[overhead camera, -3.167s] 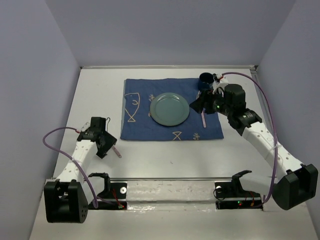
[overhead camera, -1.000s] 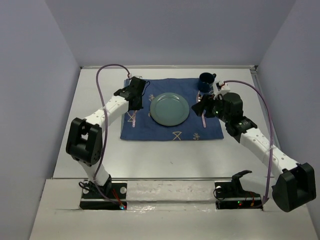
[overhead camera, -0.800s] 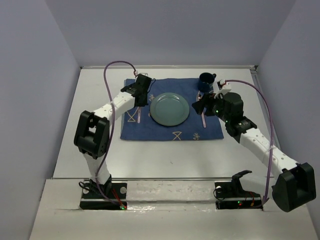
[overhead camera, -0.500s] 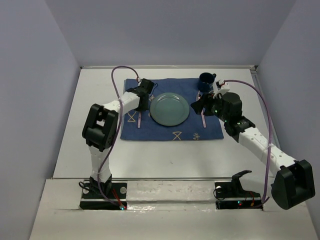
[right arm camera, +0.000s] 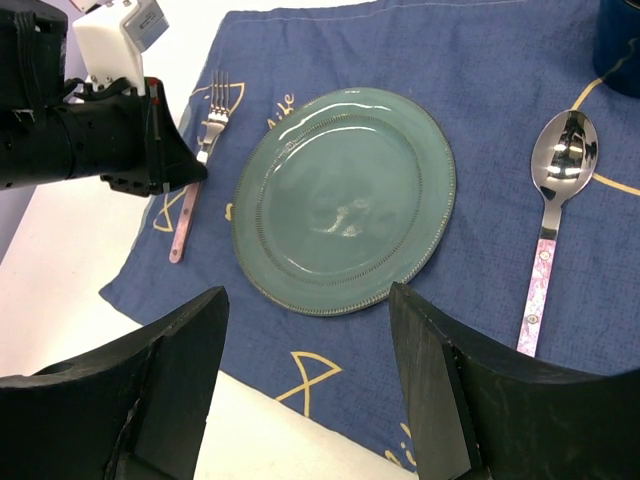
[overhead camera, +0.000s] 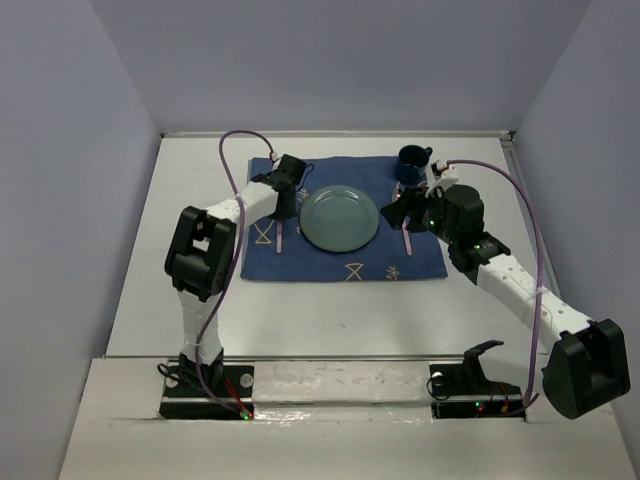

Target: Set the dinner table for one person

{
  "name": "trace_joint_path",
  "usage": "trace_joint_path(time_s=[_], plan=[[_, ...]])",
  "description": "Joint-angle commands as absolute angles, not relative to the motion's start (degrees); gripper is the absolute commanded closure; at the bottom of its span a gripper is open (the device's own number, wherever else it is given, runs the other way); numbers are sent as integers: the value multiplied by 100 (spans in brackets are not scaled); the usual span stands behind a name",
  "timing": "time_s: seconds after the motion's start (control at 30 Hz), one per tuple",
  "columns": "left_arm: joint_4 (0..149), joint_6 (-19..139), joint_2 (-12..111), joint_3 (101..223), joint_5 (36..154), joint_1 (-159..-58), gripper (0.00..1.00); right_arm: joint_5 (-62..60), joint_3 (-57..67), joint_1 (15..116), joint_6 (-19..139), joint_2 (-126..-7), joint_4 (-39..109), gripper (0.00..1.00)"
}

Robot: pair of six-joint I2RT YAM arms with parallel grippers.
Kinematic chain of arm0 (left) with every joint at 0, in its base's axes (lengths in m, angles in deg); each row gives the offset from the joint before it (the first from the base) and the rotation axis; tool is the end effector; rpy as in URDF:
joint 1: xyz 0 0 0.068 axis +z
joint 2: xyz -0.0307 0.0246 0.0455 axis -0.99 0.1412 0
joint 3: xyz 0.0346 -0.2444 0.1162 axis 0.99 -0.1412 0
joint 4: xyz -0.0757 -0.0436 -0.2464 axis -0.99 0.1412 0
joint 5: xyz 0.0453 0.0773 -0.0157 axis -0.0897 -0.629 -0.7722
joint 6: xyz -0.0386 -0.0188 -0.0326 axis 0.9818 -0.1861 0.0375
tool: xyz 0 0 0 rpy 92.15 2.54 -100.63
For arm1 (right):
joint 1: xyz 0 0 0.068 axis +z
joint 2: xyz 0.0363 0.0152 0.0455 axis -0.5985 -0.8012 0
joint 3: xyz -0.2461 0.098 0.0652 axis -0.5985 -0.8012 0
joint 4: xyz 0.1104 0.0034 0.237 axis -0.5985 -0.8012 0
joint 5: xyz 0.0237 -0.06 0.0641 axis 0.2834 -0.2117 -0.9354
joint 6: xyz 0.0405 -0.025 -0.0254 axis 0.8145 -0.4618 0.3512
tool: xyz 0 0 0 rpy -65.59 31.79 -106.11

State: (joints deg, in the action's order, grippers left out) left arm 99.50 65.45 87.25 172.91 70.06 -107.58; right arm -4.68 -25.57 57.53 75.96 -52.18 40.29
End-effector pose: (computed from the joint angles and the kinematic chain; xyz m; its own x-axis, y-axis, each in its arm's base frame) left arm 0.3928 -0.1778 0.1969 -0.7678 0.0515 -0.6387 0.0342 0.9986 0.0393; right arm 0.2489 0.1020 0.2900 -0.4515 0.2340 -0.8611 -0.3799 0.8227 0.4228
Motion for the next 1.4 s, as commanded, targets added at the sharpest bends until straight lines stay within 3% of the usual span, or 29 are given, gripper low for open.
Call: trace_joint_path(time_s=[0.0,0.4,0.5,0.63,0.67,0.73,0.77,0.8,0.83,0.93,1.37], plan=[[9827,6582,8709,17303,6957,-10711,100,-530,-2594,5812,7607,-5215,4411,29],[9783,6468,8867,17233,6965,-10684,100,-494,-2594,5812,7572,-5241,4375,28],[9739,6415,8832,17216,6992,-10684,89,-459,-2585,5812,7564,-5241,4375,28],[9774,6353,8657,17207,6869,-10676,64,-407,-2603,5812,7546,-5163,4349,26],[9756,6318,8439,17189,6790,-10684,49,-407,-2611,5812,7546,-5127,4349,24],[9704,6309,8139,17163,6737,-10693,30,-415,-2620,5812,7563,-5092,4340,19],[9625,6301,7973,17145,6746,-10702,25,-424,-2620,5812,7563,-5075,4331,13],[9581,6274,7605,17110,6737,-10719,9,-415,-2620,5812,7590,-5013,4314,9],[9502,6265,7402,17093,6676,-10737,1,-415,-2620,5812,7599,-4978,4296,7],[9431,6222,6646,16996,6640,-10790,1,-336,-2603,5812,7642,-4794,4200,0],[9221,6450,4052,15785,7676,-10834,1,-380,-2023,5812,8011,-3265,3040,0]])
